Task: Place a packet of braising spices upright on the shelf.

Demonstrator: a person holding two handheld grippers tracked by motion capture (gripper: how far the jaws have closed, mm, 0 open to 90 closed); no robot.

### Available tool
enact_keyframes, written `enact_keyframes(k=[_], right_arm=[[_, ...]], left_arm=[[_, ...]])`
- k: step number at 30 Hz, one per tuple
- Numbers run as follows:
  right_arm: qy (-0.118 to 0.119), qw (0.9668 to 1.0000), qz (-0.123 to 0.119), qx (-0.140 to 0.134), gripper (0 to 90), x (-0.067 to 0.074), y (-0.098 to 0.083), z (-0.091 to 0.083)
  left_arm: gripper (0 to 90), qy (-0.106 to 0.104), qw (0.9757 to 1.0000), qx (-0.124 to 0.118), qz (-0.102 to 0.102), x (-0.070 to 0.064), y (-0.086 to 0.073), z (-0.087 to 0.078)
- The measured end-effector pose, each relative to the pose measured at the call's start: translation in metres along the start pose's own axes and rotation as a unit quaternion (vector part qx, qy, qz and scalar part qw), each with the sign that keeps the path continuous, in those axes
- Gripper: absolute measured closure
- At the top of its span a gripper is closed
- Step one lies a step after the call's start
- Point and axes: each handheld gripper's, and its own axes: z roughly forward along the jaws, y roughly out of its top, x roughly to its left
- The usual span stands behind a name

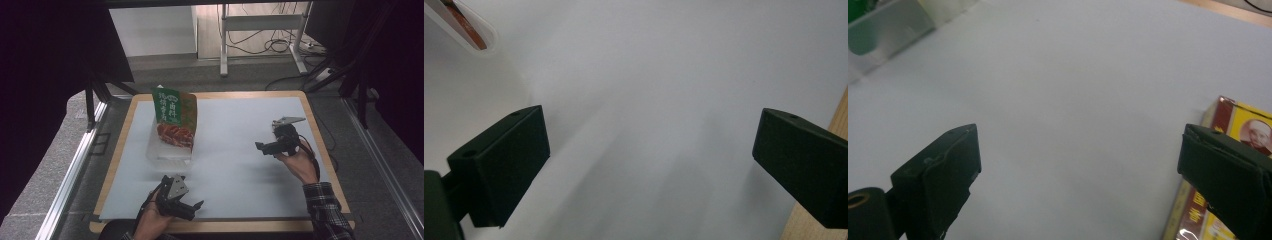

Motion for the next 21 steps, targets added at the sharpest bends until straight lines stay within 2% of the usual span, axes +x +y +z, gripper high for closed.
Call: enact_keyframes(k=[6, 13, 16, 21], right_arm=[[-0.005, 0.9998, 0.018, 0.003, 2.5, -0.017, -0.006, -0.004], [-0.033, 0.9982, 0.050, 0.001, 2.8, -0.042, -0.013, -0.014], [-0.055, 0.9966, 0.060, 0.009, 5.3, -0.049, -0.017, -0.011], [-0.072, 0.9954, 0.061, 0.018, 7.2, -0.054, -0.020, -0.002]], left_arm=[[1.4, -0.001, 1.0000, 0.001, 0.001, 0.000, 0.000, 0.000], [1.5, -0.001, 1.0000, 0.002, 0.001, 0.000, 0.000, 0.000], [1.4, -0.001, 1.0000, 0.002, 0.001, -0.001, 0.000, 0.001], [1.4, 0.000, 1.0000, 0.002, 0.002, -0.001, 0.000, 0.001]])
